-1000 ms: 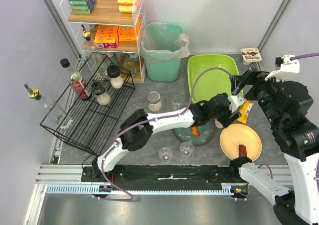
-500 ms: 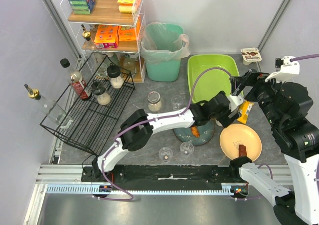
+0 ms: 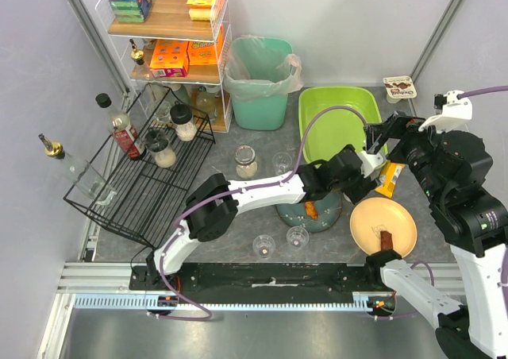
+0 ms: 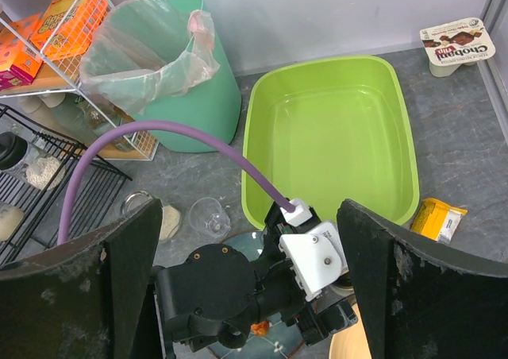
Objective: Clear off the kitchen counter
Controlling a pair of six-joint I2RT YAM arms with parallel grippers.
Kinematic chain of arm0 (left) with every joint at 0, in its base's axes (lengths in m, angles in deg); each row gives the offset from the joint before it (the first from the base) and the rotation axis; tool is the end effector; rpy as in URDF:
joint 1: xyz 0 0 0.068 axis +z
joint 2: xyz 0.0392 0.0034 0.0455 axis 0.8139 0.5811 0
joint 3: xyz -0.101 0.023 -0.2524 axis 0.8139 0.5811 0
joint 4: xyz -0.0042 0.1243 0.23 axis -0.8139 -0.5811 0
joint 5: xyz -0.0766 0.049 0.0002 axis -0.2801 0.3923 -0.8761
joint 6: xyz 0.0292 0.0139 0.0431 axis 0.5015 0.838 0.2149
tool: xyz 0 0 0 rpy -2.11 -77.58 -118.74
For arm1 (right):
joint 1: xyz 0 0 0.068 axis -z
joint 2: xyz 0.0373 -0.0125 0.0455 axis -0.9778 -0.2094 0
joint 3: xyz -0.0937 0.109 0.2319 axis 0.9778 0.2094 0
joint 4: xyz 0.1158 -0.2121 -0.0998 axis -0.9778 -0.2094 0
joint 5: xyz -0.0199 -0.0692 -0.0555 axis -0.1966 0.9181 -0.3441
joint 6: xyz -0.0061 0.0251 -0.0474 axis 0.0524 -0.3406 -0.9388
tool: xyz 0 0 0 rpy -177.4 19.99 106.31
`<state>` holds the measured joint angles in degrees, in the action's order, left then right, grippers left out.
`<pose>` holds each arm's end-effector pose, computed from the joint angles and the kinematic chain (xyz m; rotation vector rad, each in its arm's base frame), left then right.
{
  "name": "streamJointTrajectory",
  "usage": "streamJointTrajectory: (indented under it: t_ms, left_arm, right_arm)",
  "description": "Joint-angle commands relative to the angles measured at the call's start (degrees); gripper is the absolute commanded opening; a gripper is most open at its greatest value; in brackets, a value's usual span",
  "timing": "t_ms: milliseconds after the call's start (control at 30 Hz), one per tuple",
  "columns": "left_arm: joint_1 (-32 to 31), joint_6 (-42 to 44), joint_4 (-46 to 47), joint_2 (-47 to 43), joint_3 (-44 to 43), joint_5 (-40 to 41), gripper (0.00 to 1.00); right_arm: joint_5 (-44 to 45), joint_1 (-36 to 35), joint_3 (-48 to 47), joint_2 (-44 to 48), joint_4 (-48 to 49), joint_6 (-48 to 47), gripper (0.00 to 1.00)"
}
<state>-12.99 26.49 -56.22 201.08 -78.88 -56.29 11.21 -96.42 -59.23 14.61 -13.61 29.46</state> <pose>0.2073 -0.4878 0.2363 1.1070 1.7791 -0.5918 0.1039 0.0267 0.4825 0.2652 1.7299 0.3763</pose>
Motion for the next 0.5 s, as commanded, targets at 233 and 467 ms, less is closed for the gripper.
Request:
streamJointTrajectory:
  t_ms: [233, 467]
  left_arm:
    - [0.31, -1.17, -0.10, 0.79, -4.06, -3.70, 0.97]
    - [0.66, -2.84, -1.42, 3.69, -6.61, -6.17, 0.90]
  right_arm:
    - [0.21, 0.13, 1.33, 0.86, 0.18, 1.13, 0.98]
    - [0.82, 0.13, 1.59, 1.30, 0.18, 0.87, 0.98]
